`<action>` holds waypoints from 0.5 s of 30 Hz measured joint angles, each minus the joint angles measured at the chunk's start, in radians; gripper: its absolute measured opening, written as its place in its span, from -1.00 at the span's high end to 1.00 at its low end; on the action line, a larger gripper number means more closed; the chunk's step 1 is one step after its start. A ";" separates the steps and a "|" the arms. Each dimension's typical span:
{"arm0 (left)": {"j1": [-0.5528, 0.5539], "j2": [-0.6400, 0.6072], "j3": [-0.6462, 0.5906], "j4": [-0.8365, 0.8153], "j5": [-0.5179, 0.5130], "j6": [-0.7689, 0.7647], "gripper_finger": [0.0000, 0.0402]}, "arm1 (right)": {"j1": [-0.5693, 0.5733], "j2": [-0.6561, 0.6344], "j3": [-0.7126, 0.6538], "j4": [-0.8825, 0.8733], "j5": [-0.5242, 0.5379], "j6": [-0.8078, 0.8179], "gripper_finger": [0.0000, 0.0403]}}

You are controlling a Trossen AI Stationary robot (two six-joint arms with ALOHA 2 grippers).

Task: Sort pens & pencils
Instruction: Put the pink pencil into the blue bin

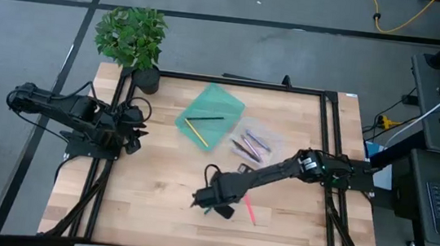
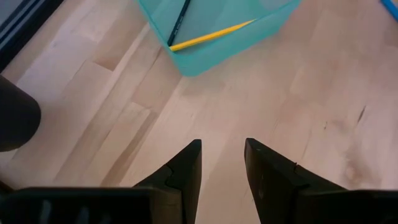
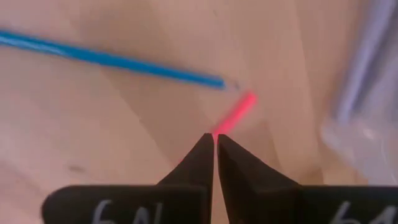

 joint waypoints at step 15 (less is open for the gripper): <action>-0.036 0.001 0.000 0.000 -0.010 0.020 0.43 | 0.065 -0.007 -0.104 -0.015 -0.106 0.290 0.88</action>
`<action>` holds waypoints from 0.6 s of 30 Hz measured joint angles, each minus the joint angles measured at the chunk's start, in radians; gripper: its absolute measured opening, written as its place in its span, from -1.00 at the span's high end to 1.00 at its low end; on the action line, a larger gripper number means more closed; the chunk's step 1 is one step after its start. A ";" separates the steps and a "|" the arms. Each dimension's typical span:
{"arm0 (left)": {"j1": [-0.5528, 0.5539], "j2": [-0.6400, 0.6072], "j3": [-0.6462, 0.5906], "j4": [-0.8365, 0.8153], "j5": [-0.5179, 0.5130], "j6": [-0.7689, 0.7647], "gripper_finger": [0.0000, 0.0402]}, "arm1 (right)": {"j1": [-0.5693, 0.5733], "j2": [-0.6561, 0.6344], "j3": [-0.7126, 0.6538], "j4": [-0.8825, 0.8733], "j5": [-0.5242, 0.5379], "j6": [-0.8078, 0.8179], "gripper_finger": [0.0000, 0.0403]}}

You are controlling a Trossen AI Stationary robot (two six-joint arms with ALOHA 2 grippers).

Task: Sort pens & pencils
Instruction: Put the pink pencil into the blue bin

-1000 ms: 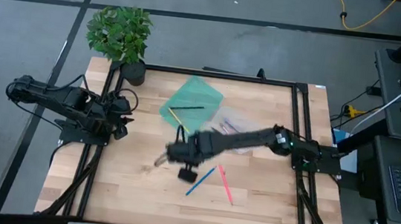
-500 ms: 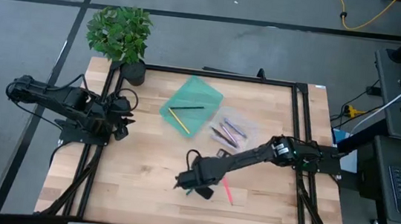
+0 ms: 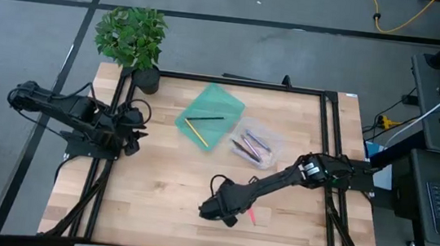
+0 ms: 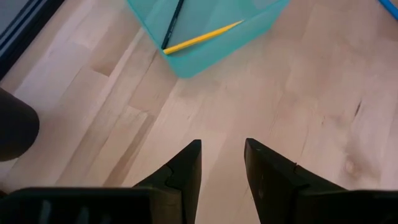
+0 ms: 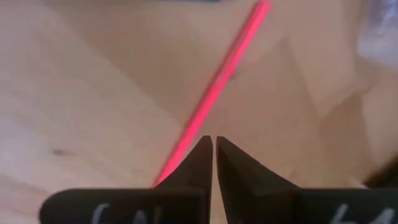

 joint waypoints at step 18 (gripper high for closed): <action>-0.079 0.000 0.000 0.018 -0.001 -0.002 0.43 | 0.043 -0.003 0.010 0.174 -0.016 0.058 0.96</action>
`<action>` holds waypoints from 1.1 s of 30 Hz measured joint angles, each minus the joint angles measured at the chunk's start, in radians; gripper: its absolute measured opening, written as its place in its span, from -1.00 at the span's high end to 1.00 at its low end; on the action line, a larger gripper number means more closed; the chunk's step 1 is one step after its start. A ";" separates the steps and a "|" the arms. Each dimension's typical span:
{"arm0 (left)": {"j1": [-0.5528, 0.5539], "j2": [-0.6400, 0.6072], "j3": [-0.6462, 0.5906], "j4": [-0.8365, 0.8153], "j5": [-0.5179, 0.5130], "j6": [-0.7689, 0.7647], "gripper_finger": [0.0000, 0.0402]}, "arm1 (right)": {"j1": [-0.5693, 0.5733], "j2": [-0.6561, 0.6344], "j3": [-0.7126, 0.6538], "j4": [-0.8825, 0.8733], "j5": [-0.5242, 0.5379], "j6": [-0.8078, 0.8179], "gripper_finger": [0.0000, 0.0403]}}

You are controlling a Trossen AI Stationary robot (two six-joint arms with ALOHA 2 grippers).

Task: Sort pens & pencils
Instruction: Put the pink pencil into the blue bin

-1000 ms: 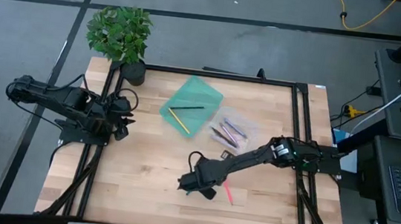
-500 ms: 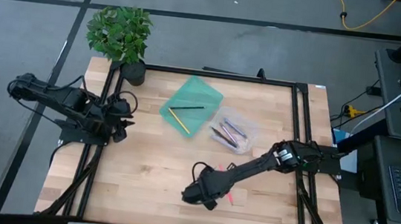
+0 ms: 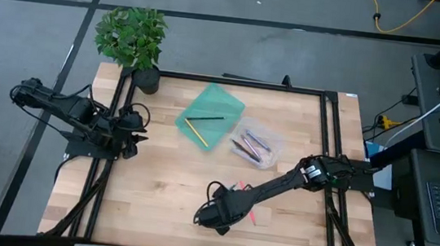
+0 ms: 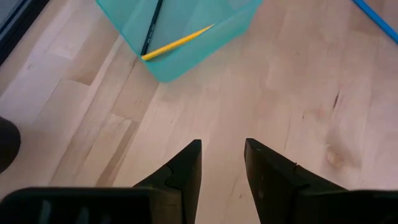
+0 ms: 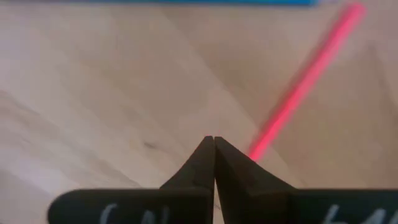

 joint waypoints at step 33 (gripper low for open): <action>-0.006 0.000 0.000 0.033 0.038 0.009 0.43 | -0.002 0.000 0.000 -0.212 -0.105 0.115 0.07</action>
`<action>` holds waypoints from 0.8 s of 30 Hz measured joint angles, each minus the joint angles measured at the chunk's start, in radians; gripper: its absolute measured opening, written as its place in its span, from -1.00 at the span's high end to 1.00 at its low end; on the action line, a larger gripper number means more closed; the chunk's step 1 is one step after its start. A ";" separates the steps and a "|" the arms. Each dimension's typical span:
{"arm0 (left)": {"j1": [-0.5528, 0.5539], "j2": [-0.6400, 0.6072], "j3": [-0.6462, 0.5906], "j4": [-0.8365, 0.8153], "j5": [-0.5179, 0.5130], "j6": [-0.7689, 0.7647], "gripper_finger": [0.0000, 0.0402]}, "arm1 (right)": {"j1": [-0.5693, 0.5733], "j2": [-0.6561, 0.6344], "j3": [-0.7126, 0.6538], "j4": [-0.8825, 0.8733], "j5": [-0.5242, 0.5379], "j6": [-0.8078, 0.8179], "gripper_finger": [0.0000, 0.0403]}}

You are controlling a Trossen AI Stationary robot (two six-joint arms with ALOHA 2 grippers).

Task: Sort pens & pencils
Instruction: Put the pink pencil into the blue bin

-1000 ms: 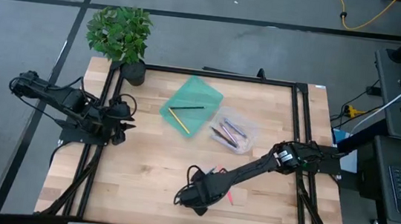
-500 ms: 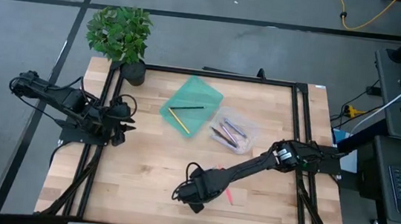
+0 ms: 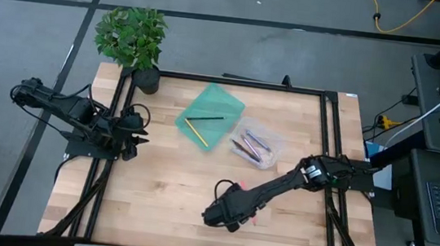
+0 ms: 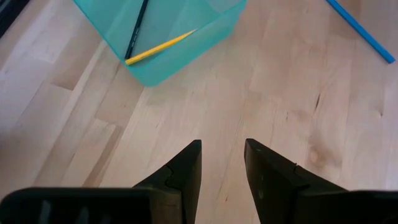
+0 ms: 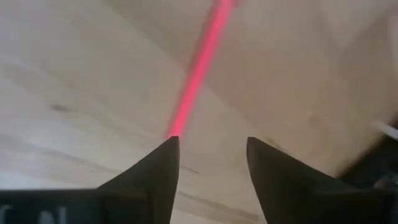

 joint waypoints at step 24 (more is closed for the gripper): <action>0.000 0.000 0.000 -0.001 0.024 0.013 0.43 | 0.008 0.001 -0.028 0.103 0.108 0.066 0.01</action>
